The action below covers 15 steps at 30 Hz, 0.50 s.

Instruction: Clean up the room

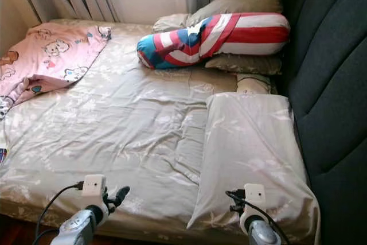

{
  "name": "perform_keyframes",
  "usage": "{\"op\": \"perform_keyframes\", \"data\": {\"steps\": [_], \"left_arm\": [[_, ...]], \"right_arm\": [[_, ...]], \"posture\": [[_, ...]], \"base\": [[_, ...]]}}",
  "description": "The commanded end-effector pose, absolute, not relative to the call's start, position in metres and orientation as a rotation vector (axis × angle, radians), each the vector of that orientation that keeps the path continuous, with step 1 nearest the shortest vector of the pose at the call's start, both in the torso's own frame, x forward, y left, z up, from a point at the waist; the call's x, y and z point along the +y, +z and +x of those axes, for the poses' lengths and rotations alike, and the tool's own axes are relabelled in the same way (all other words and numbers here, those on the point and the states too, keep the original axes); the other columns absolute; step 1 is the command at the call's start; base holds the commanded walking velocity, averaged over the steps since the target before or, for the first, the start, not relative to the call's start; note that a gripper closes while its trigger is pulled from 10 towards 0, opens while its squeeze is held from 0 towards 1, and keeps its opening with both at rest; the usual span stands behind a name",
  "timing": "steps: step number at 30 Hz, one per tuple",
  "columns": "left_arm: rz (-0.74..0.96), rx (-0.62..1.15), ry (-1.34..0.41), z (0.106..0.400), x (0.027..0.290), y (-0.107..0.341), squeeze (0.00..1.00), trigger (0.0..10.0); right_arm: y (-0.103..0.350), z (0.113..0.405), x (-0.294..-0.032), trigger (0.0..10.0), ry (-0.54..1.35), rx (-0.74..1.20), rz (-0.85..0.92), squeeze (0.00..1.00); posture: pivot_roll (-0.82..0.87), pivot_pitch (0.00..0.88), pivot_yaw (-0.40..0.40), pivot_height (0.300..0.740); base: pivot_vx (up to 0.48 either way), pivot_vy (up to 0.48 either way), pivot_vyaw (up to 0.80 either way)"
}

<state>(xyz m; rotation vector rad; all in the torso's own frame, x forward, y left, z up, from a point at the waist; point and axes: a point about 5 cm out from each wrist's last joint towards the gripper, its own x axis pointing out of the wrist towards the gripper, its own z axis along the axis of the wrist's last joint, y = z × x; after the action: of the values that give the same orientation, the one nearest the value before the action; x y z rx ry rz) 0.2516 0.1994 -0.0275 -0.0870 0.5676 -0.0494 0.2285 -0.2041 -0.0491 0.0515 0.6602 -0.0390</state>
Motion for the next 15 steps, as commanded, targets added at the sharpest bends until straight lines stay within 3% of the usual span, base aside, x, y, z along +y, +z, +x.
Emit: {"op": "perform_keyframes", "data": {"steps": [1,6,15], "left_arm": [[-0.045,0.675,-0.053,0.234,0.204,-0.044,0.00,10.0],[0.010,0.799,-0.061,0.204,0.206,-0.064,0.00,10.0],[-0.048,0.890,0.126,0.171,0.220,-0.081,0.00,10.0]], "right_arm": [[-0.057,0.217,-0.207,10.0,-0.050,0.719,0.040,0.00],[-0.062,0.210,-0.209,10.0,-0.082,0.757,0.052,0.00],[-0.079,0.182,-0.210,10.0,-0.101,0.873,0.046,0.00]], "posture": [[-0.04,0.045,-0.004,0.740],[-0.05,0.042,-0.002,0.740],[-0.04,0.030,-0.009,0.740]], "base": [[0.000,0.000,0.00],[0.000,0.000,0.00],[0.000,0.000,0.00]]}}
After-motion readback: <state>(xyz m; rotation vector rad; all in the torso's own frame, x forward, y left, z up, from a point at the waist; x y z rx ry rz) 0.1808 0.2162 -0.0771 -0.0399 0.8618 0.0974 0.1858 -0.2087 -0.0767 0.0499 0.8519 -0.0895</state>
